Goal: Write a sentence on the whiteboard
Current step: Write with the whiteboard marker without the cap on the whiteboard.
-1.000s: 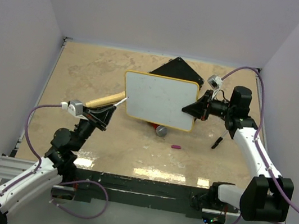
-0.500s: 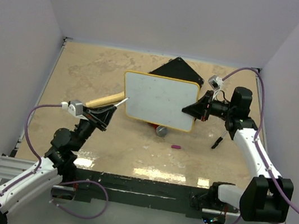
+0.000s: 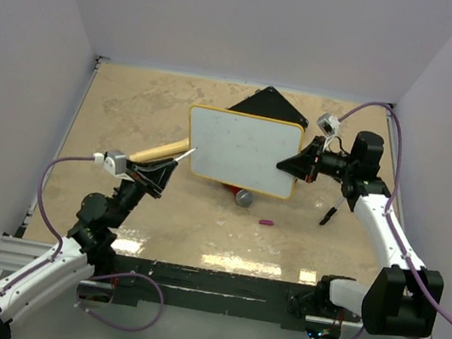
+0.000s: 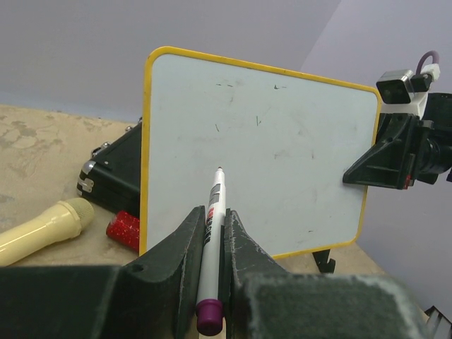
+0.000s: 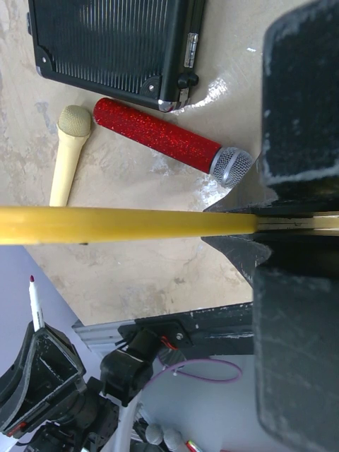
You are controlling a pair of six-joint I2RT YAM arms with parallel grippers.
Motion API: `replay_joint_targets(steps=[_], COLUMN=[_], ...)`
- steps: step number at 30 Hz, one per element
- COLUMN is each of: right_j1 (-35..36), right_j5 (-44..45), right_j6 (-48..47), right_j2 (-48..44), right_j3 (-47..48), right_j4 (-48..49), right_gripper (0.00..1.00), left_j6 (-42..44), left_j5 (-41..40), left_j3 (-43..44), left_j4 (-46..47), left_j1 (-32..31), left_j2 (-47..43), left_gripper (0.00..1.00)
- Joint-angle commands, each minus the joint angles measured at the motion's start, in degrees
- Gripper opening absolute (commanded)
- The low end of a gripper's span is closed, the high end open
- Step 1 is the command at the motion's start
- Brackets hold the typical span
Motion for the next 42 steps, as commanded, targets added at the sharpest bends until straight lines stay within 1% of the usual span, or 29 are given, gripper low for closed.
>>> replay_joint_targets(steps=[1, 5, 14, 17, 24, 27, 29, 30, 33, 35, 39, 42], right_j1=[-0.56, -0.91, -1.7, -1.7, -2.23, -3.98, -3.9, -5.99, -7.24, -7.59, -8.47, -8.73], right_j5=[-4.0, -4.26, -4.87, -4.96, -4.7, -2.77, -1.72, -1.1, 1.01, 3.37, 6.02, 7.25], right_j6=[0.99, 0.73, 0.73, 0.9, 1.52, 2.39, 2.66, 2.57, 3.53, 4.07, 3.63, 3.45], right_j2=[-1.97, -1.62, -1.09, -1.0, 0.14, 0.23, 0.58, 1.19, 2.34, 3.22, 4.62, 5.85], right_j3=[0.87, 1.22, 1.22, 1.05, 1.22, 1.48, 2.1, 2.36, 2.8, 3.06, 4.03, 5.08], right_j4=[5.3, 5.3, 5.57, 5.92, 6.36, 6.89, 7.24, 7.24, 9.34, 10.92, 11.98, 12.95], right_gripper=[0.0, 0.0, 0.0, 0.0, 0.0, 0.0, 0.0, 0.0, 0.0, 0.0, 0.0, 0.0], left_j6=[0.2, 1.08, 3.45, 4.33, 6.18, 6.62, 6.97, 7.15, 8.11, 8.82, 9.26, 8.82], left_j5=[0.23, -0.47, 0.67, 0.93, 1.02, 1.55, 1.98, 2.07, 2.78, 3.56, 4.18, 6.2], left_j3=[2.9, 2.99, 4.31, 4.4, 6.33, 7.03, 7.65, 7.82, 9.14, 10.37, 11.6, 12.04], left_j4=[2.5, 3.46, 11.55, 14.36, 16.74, 18.67, 19.63, 19.9, 20.26, 20.34, 20.96, 22.36], left_j1=[0.28, 0.28, 0.63, 0.72, 0.72, 0.81, 0.81, 0.81, 0.98, 1.07, 1.68, 2.21], left_j2=[0.05, 1.28, 11.82, 12.44, 14.55, 16.75, 18.32, 18.86, 20.7, 22.1, 24.48, 26.59], left_gripper=[0.0, 0.0, 0.0, 0.0, 0.0, 0.0, 0.0, 0.0, 0.0, 0.0, 0.0, 0.0])
